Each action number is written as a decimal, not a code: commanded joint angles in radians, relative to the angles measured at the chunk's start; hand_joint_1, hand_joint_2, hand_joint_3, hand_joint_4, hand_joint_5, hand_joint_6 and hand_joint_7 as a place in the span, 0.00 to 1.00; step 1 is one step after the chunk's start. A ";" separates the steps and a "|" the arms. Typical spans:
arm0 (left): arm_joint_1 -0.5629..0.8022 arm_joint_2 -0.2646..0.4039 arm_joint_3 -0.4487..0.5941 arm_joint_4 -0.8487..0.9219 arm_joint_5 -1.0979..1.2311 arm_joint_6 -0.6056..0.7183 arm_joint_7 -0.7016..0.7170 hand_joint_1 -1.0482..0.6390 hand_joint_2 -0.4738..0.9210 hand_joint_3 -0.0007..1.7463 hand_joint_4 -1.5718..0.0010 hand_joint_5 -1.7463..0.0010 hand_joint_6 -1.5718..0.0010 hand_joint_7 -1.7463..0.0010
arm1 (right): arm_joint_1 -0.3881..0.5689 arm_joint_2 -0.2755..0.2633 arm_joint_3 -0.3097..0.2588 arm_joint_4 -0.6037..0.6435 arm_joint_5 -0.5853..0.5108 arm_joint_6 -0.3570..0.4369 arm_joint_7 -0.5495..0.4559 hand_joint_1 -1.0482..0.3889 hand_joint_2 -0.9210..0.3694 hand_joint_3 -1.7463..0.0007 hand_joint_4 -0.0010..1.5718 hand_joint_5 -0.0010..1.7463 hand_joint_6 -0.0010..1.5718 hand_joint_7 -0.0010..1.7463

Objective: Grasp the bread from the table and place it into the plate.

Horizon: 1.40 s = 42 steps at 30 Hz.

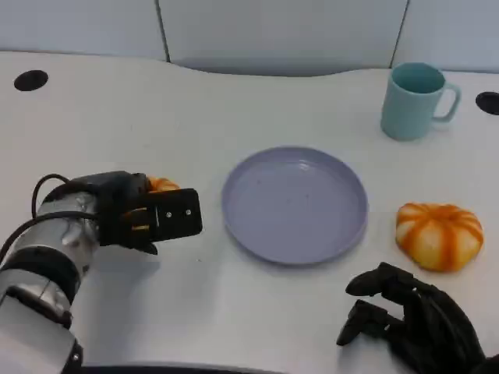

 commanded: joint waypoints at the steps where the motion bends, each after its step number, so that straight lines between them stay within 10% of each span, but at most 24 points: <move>1: -0.017 -0.011 -0.025 0.026 0.017 0.015 0.037 0.17 0.92 0.00 0.98 0.77 0.85 0.99 | -0.004 -0.020 -0.015 0.017 -0.002 -0.016 -0.015 0.39 0.00 0.76 0.48 0.73 0.46 0.53; 14: -0.028 -0.019 -0.094 0.055 0.067 -0.011 0.120 0.21 0.88 0.00 0.90 0.65 0.74 0.93 | 0.003 -0.031 -0.012 0.004 0.002 -0.009 -0.014 0.39 0.00 0.76 0.48 0.73 0.46 0.53; 17: -0.025 -0.017 -0.087 0.058 0.061 -0.029 0.139 0.24 0.87 0.00 0.86 0.23 0.72 0.56 | 0.006 -0.032 -0.010 0.004 -0.005 -0.022 -0.014 0.39 0.00 0.75 0.48 0.74 0.45 0.53; 25: -0.026 -0.014 -0.090 0.063 0.069 -0.041 0.162 0.26 0.87 0.00 0.77 0.19 0.69 0.45 | 0.007 -0.031 -0.008 0.012 -0.004 -0.036 -0.010 0.39 0.00 0.74 0.47 0.75 0.45 0.54; 27: -0.022 -0.006 -0.105 0.062 0.088 -0.044 0.212 0.37 0.87 0.01 0.62 0.05 0.67 0.11 | 0.015 -0.026 -0.008 -0.002 0.001 -0.022 -0.022 0.39 0.00 0.75 0.48 0.73 0.46 0.53; 29: -0.017 -0.005 -0.109 0.063 0.095 -0.039 0.244 0.41 0.88 0.01 0.57 0.01 0.65 0.03 | 0.019 -0.025 -0.007 -0.008 0.002 -0.023 -0.022 0.40 0.00 0.75 0.49 0.73 0.46 0.53; 32: -0.007 -0.006 -0.101 0.065 0.087 -0.038 0.280 0.46 0.90 0.03 0.59 0.00 0.65 0.11 | 0.016 -0.026 -0.007 0.001 0.005 -0.035 -0.009 0.40 0.00 0.74 0.48 0.73 0.46 0.53; 33: -0.006 -0.008 -0.096 0.065 0.082 -0.035 0.281 0.50 0.90 0.07 0.62 0.16 0.64 0.27 | 0.014 -0.027 -0.008 0.004 0.006 -0.032 -0.010 0.40 0.00 0.74 0.48 0.73 0.46 0.53; 35: -0.002 -0.009 -0.087 0.065 0.071 -0.037 0.284 0.53 0.71 0.39 0.62 0.25 0.62 0.40 | 0.017 -0.029 -0.007 -0.003 0.006 -0.024 -0.014 0.40 0.00 0.75 0.48 0.73 0.46 0.53; 42: 0.008 -0.007 -0.053 0.062 0.042 -0.066 0.289 0.56 0.60 0.60 0.66 0.16 0.66 0.26 | 0.022 -0.030 -0.004 -0.020 0.000 -0.011 -0.027 0.39 0.00 0.75 0.48 0.74 0.46 0.53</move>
